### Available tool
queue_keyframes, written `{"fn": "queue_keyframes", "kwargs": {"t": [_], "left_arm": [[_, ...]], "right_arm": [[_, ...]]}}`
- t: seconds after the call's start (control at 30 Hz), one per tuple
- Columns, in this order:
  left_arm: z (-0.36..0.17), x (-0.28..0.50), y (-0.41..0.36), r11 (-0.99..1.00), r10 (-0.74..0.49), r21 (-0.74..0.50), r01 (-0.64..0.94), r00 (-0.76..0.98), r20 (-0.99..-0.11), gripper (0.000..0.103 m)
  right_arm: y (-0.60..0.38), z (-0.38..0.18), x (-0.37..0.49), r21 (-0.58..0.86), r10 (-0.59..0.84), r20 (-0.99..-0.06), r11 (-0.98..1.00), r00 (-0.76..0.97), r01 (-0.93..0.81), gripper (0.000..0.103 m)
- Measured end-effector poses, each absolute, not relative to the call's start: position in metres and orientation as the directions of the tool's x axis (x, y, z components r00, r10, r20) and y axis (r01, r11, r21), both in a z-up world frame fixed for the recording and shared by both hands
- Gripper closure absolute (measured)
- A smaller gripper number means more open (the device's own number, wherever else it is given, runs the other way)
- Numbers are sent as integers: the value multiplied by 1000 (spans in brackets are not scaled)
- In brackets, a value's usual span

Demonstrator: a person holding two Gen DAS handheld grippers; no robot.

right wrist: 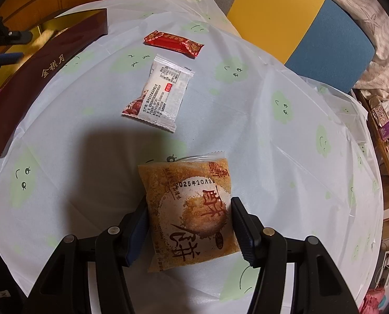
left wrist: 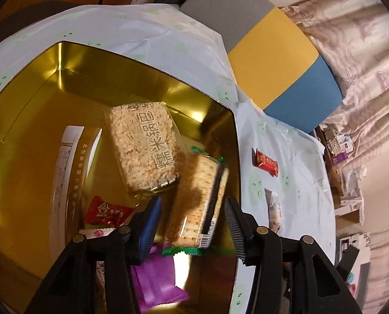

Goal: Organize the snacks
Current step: 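Open the left tool to drop the cracker pack into the tin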

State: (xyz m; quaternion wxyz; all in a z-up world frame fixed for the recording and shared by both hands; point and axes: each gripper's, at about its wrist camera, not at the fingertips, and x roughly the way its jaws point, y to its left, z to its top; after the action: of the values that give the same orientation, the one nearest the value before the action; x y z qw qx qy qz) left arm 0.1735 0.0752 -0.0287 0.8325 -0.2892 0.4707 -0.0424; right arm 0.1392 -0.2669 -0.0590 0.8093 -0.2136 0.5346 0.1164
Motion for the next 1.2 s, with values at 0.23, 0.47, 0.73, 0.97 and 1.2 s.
{"fn": "queue_keyframes", "kwargs": {"t": [0.23, 0.47, 0.73, 0.97, 1.2], "left_arm": [[-21, 157, 67, 884, -292, -444, -146, 569, -769, 54], [-8, 132, 44, 943, -239, -330, -43, 604, -761, 54], [7, 100, -6, 967, -254, -215, 139, 633, -731, 53], [1, 77, -48, 944, -311, -166, 284, 602, -736, 53], [-22, 55, -83, 909, -339, -108, 402, 563, -754, 53]], "right_arm": [[-266, -59, 138, -224, -41, -914, 879, 403, -420, 43], [-267, -59, 138, -226, -41, -913, 878, 405, -421, 43], [-266, -59, 138, -230, -44, -912, 878, 407, -420, 43], [-266, -59, 138, -230, -44, -912, 878, 407, -420, 43], [-266, -59, 138, -231, -44, -912, 877, 407, -421, 43]]}}
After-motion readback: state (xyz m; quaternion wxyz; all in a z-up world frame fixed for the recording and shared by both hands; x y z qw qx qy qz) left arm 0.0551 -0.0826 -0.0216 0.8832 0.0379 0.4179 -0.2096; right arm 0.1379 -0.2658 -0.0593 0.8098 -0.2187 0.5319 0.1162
